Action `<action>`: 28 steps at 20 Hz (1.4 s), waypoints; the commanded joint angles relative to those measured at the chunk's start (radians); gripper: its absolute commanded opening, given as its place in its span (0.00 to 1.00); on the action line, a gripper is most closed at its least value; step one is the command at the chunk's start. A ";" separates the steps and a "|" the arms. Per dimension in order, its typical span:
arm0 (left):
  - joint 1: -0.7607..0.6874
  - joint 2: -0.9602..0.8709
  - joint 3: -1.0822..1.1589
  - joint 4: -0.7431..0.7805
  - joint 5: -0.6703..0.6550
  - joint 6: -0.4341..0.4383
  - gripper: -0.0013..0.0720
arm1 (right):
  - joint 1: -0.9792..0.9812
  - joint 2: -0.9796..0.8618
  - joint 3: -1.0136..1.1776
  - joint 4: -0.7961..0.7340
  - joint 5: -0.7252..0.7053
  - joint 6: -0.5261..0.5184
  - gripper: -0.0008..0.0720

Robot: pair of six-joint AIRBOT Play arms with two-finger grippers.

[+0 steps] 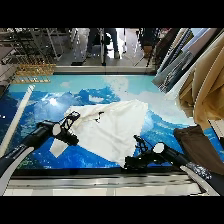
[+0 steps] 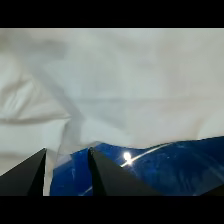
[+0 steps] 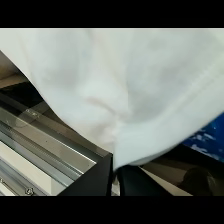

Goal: Fold the clothes and pants, and hang the long-sleeved shirts on hangers.

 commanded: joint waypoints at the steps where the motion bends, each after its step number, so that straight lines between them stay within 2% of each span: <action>1: -0.004 -0.031 0.000 0.029 0.003 -0.006 0.42 | 0.001 -0.001 0.000 -0.001 0.000 0.000 0.12; 2: -0.004 -0.032 0.000 0.067 0.024 -0.040 0.40 | 0.001 -0.001 0.000 -0.001 0.000 0.000 0.12; 4: -0.004 -0.031 0.000 0.162 0.077 -0.132 0.26 | 0.001 -0.001 0.000 -0.001 0.000 0.000 0.12; 6: -0.004 -0.032 0.000 0.205 0.110 -0.169 0.06 | 0.001 -0.001 0.000 -0.001 0.000 0.000 0.12; 8: -0.004 -0.032 0.000 0.204 0.114 -0.169 0.03 | 0.002 -0.001 0.000 -0.001 0.001 0.000 0.12; 9: -0.004 -0.031 0.000 0.204 0.108 -0.168 0.03 | 0.002 -0.001 0.000 -0.001 0.001 0.000 0.07; 10: -0.005 -0.029 0.000 0.199 0.097 -0.158 0.03 | 0.002 -0.001 0.000 -0.001 0.001 -0.001 0.03; 11: -0.005 -0.024 0.000 0.179 0.076 -0.124 0.03 | 0.002 0.000 0.000 0.000 0.004 -0.004 0.03; 14: 0.002 0.029 0.004 0.039 -0.010 0.055 0.02 | 0.002 0.023 0.004 -0.008 0.031 -0.012 0.03; 16: 0.035 0.087 0.037 -0.095 -0.093 0.145 0.02 | 0.001 0.072 0.038 -0.060 0.089 -0.011 0.03; 19: 0.179 0.154 0.172 -0.391 -0.251 0.253 0.02 | 0.001 0.212 0.158 -0.233 0.195 0.054 0.03; 21: 0.323 0.171 0.286 -0.599 -0.342 0.256 0.02 | 0.001 0.334 0.286 -0.426 0.266 0.156 0.03; 23: 0.487 0.188 0.373 -0.876 -0.378 0.257 0.02 | 0.001 0.448 0.423 -0.587 0.323 0.232 0.03; 26: 0.752 0.222 0.407 -1.529 -0.378 0.316 0.02 | 0.001 0.616 0.680 -0.784 0.322 0.320 0.03; 28: 0.900 0.245 0.407 -1.989 -0.379 0.342 0.02 | 0.001 0.702 0.867 -0.868 0.270 0.351 0.03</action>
